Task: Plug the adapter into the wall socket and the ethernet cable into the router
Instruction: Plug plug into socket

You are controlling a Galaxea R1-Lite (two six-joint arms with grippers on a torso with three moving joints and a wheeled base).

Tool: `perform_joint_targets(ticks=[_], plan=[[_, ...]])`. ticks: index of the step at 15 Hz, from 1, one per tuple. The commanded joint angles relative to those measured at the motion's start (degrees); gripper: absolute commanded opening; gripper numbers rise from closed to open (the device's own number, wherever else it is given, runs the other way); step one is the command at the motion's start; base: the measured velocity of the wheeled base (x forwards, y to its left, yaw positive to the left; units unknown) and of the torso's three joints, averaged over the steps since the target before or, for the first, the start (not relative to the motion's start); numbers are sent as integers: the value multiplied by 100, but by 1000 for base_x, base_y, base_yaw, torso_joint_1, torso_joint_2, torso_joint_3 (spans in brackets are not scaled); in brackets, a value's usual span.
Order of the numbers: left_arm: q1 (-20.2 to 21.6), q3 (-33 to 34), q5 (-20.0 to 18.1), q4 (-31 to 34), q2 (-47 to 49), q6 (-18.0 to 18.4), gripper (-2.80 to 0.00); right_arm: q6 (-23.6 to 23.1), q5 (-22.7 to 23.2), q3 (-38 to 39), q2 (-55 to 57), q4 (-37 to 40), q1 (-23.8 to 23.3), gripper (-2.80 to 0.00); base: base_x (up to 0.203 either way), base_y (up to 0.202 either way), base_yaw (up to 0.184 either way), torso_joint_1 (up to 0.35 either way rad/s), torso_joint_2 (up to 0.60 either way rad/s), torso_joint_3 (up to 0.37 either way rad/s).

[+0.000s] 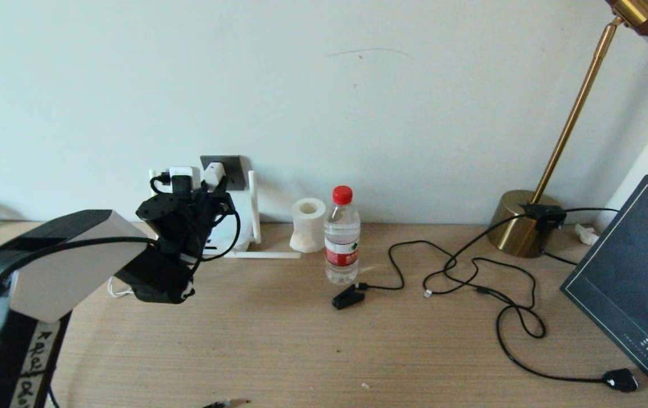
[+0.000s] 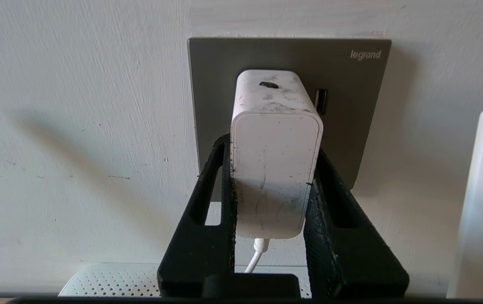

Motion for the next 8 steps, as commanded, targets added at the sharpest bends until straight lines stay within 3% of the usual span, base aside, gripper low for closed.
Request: perform_joint_targets(ticks=[1,8], plan=[[4,-38,-3,-38,17,2,-280,0,-2,0,7,-4,0,-280,0,0,0,0,0,0],[4,-187,5,-29,61,2,-280,0,-2,0,7,-4,0,-280,0,0,0,0,0,0]])
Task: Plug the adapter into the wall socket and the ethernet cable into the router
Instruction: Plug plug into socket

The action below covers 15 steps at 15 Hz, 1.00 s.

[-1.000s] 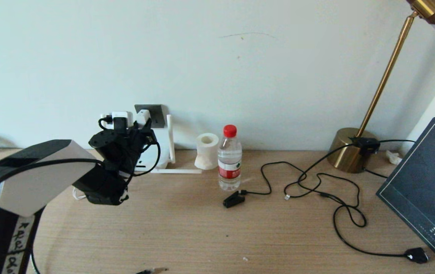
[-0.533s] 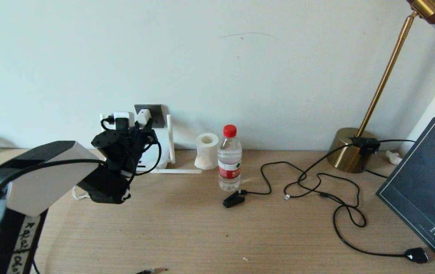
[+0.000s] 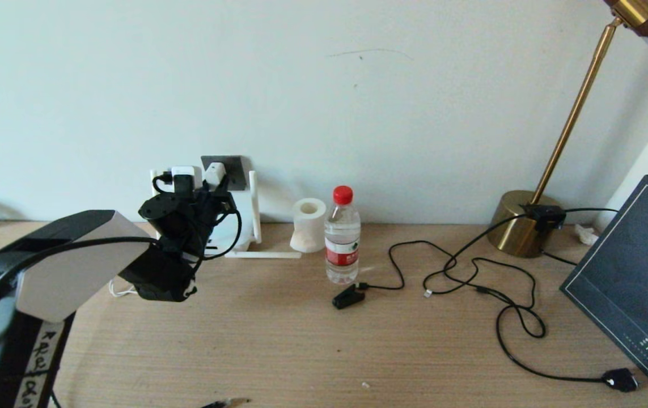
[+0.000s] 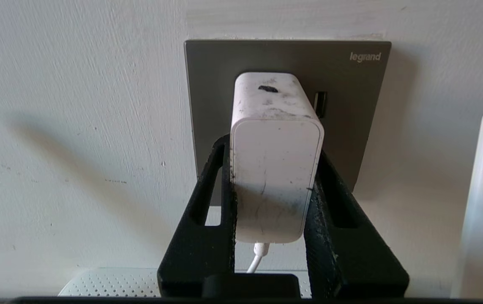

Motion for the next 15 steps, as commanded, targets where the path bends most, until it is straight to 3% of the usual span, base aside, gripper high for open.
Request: perform_joint_targets(ticks=[1,15], plan=[[-1,-3,9,-61,-5,3,-280,0,-2,0,7,-2,0,-280,0,0,0,0,0,0],[78,-449,9,118,277,12,-280,0,-2,0,7,-2,0,-280,0,0,0,0,0,0]])
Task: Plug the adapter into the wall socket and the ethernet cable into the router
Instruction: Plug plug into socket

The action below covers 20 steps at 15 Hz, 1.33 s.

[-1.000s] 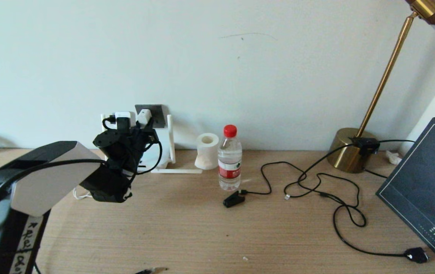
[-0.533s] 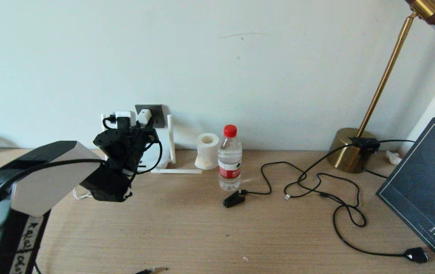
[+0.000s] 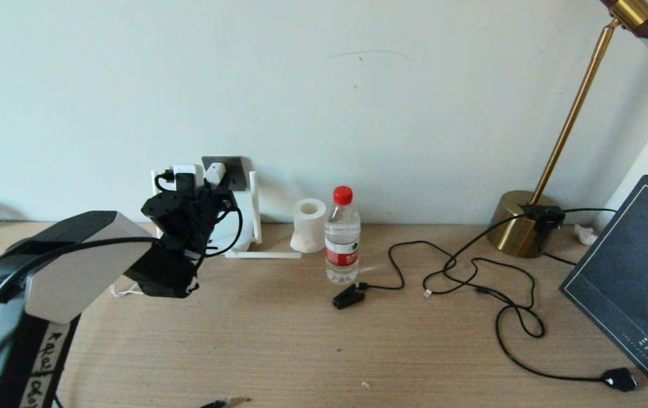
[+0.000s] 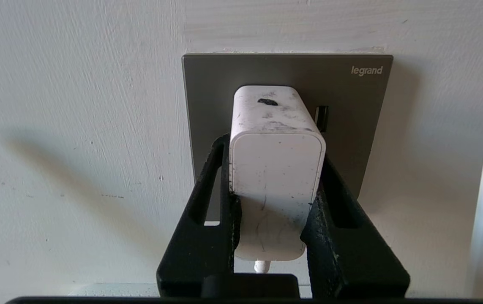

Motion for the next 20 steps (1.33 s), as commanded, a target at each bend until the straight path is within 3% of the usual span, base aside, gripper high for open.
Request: perform_joint_targets(ticks=[1,20], plan=[[22,-118,13,-15,83,7,-280,2,0,0,7,-1,0,-280,0,0,0,0,0,0],[40,-154,22,-41,100,-2,-280,2,0,0,7,-1,0,-280,0,0,0,0,0,0]])
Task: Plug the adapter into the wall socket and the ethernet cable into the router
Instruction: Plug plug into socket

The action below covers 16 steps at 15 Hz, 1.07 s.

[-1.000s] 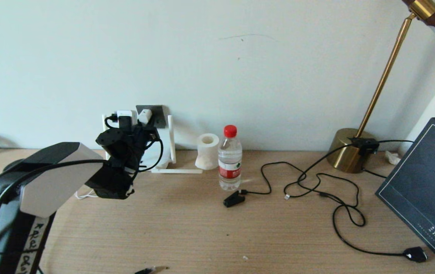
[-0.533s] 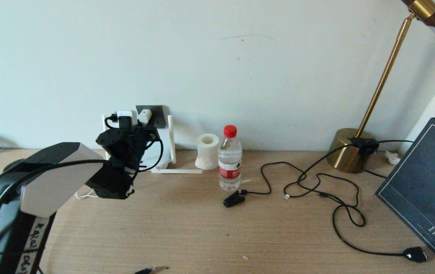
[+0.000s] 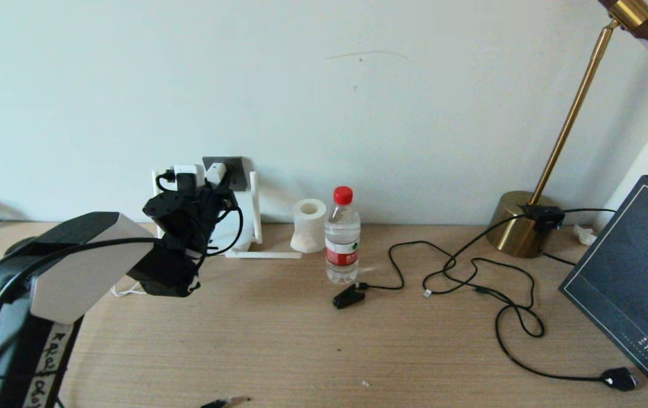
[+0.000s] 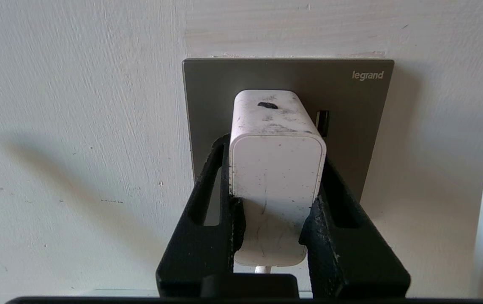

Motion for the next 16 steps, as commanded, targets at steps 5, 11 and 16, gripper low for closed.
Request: perform_joint_targets(ticks=[5,11,16], plan=[[13,9,7,-55,61,2,-280,0,0,0,7,-1,0,-280,0,0,0,0,0,0],[13,18,7,-75,55,2,0,0,0,0,7,-1,0,-280,0,0,0,0,0,0],[-4,43,0,-75,3,2,0,0,0,0,7,-1,0,-280,0,0,0,0,0,0]])
